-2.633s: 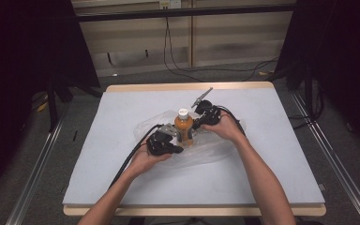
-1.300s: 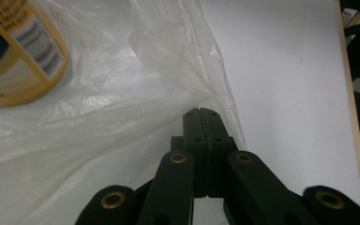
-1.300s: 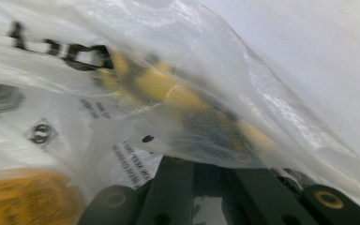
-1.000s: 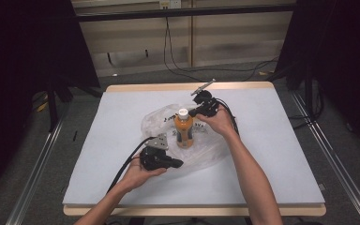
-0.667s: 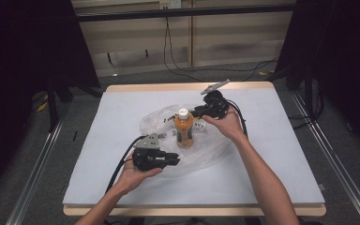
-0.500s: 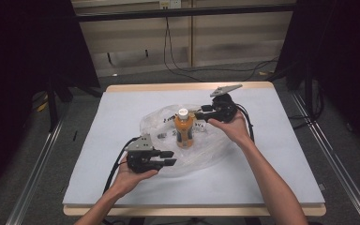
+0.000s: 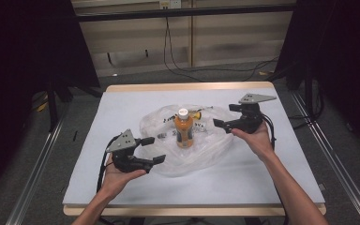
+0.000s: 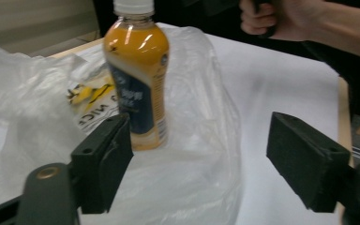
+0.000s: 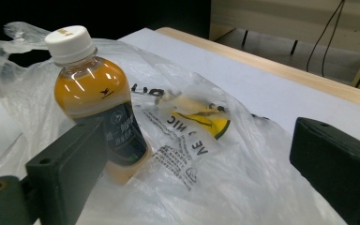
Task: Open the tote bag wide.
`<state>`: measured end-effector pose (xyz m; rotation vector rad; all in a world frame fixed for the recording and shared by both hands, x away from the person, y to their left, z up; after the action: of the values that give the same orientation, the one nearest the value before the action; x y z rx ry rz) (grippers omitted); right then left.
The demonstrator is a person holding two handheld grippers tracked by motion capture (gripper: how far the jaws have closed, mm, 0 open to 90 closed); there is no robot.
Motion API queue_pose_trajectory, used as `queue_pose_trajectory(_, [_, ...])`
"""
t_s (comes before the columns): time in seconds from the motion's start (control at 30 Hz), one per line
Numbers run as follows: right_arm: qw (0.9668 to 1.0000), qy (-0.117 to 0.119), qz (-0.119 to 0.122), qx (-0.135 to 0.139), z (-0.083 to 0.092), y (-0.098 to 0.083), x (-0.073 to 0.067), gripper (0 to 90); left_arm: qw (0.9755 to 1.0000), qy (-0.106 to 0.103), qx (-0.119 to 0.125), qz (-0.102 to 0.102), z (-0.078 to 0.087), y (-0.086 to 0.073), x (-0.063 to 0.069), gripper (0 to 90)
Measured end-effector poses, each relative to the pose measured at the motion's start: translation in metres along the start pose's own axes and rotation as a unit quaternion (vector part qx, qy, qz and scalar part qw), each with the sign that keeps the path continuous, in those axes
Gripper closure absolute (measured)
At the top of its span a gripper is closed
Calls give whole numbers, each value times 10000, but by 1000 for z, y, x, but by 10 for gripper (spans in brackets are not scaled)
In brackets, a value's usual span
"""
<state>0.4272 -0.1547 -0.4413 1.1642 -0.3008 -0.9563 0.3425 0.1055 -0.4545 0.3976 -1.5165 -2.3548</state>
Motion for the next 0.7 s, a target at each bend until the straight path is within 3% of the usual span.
queue_pose_trajectory(0.2, [9996, -32, -79, 271, 35, -12, 1, 20, 9994, 277, 143, 134, 19, -5, -11, 138])
queue_pose_trajectory(0.27, [9992, -118, -85, 375, 46, -17, 3, 22, 9986, 505, 128, 120, 29, -6, -16, 127])
queue_pose_trajectory(0.33, [9986, -183, -199, 465, 59, -24, 4, 24, 9981, 560, 209, 146, 35, -9, -19, 112])
queue_pose_trajectory(0.37, [9984, -197, -220, 488, 63, -26, 5, 24, 9977, 650, 163, 101, 37, -11, -22, 109])
queue_pose_trajectory(0.4, [9982, -241, -238, 501, 66, -29, 5, 22, 9969, 770, 102, 137, 40, -16, -25, 102])
queue_pose_trajectory(0.43, [9979, -311, -262, 508, 71, -34, 7, 22, 9970, 730, 137, 195, 40, -19, -25, 99])
queue_pose_trajectory(0.47, [9978, -295, -311, 514, 74, -38, 6, 26, 9960, 866, 39, 231, 42, -24, -29, 96])
queue_pose_trajectory(0.63, [9969, -499, -314, 522, 93, -58, 6, 44, 9939, 1015, -94, 421, 52, -40, -31, 81])
queue_pose_trajectory(0.7, [9962, -538, -330, 592, 101, -64, 5, 42, 9934, 1016, -40, 528, 57, -44, -30, 72])
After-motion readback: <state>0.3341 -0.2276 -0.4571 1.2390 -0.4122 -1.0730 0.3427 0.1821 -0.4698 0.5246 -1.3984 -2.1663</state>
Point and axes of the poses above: each handheld gripper's, and its own axes: z roughly backward along the jaws, y roughly out of its top, x roughly to its right, the point moved 10 cm from there along -z, roughly forward along the jaws, and after that the axes turned 8 degrees about -z, right-handed, at the moved point
